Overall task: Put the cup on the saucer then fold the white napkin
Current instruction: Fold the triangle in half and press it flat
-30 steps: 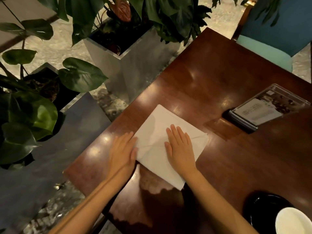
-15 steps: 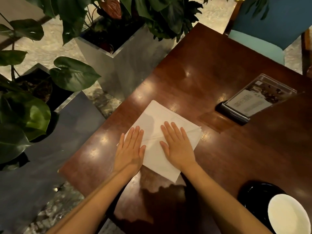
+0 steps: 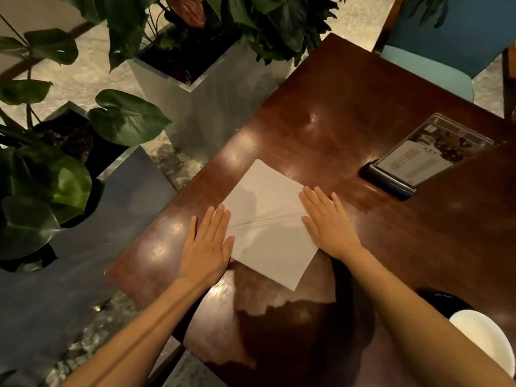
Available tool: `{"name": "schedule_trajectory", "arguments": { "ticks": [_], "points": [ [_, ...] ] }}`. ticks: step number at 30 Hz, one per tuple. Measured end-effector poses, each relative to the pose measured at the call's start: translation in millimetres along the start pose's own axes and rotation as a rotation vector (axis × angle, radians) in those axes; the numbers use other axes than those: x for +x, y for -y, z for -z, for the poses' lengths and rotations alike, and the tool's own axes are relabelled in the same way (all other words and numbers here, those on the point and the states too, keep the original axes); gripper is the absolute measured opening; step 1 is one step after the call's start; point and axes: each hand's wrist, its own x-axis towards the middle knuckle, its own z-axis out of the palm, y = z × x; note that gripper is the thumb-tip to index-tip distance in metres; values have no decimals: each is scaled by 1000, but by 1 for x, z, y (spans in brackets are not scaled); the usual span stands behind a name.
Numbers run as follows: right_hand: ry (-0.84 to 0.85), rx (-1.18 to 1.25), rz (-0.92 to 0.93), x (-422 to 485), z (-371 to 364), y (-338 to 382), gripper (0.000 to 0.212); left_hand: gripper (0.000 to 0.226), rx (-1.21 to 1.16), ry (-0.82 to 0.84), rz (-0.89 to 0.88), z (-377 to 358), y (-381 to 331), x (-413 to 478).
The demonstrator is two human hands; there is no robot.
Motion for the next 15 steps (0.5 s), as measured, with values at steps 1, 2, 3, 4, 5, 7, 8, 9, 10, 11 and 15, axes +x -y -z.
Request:
{"name": "schedule_trajectory", "arguments": {
  "ticks": [1,2,3,4,5,7,8,9,10,11,15],
  "points": [
    [9,-19,-25,-1,2,-10,65,56,-4,4,-2,0,0,0],
    [11,-23,-81,-2,6,-17,66,56,-12,3,-2,-1,0,1],
    [1,-15,-158,-3,11,-19,67,57,-18,0,0,-1,-1,1],
    [-32,-8,-214,-4,16,-14,66,57,-17,-4,2,-2,-1,1],
    [-72,11,-215,-5,20,1,64,57,-15,-11,3,-2,-1,1],
    [-103,108,-47,-12,20,52,60,57,-8,-10,-3,-3,0,1],
    [-105,121,85,-20,13,82,60,57,4,0,-11,-3,0,2],
    [-89,93,199,-29,2,109,60,58,17,5,-19,-2,1,2],
    [-59,60,275,-38,-7,130,61,58,28,6,-23,-2,2,2],
    [-26,36,306,-47,-14,140,61,58,38,5,-27,-2,3,2],
    [-20,-20,247,-63,-24,126,60,57,65,15,-33,-2,3,2]
  ]
}}
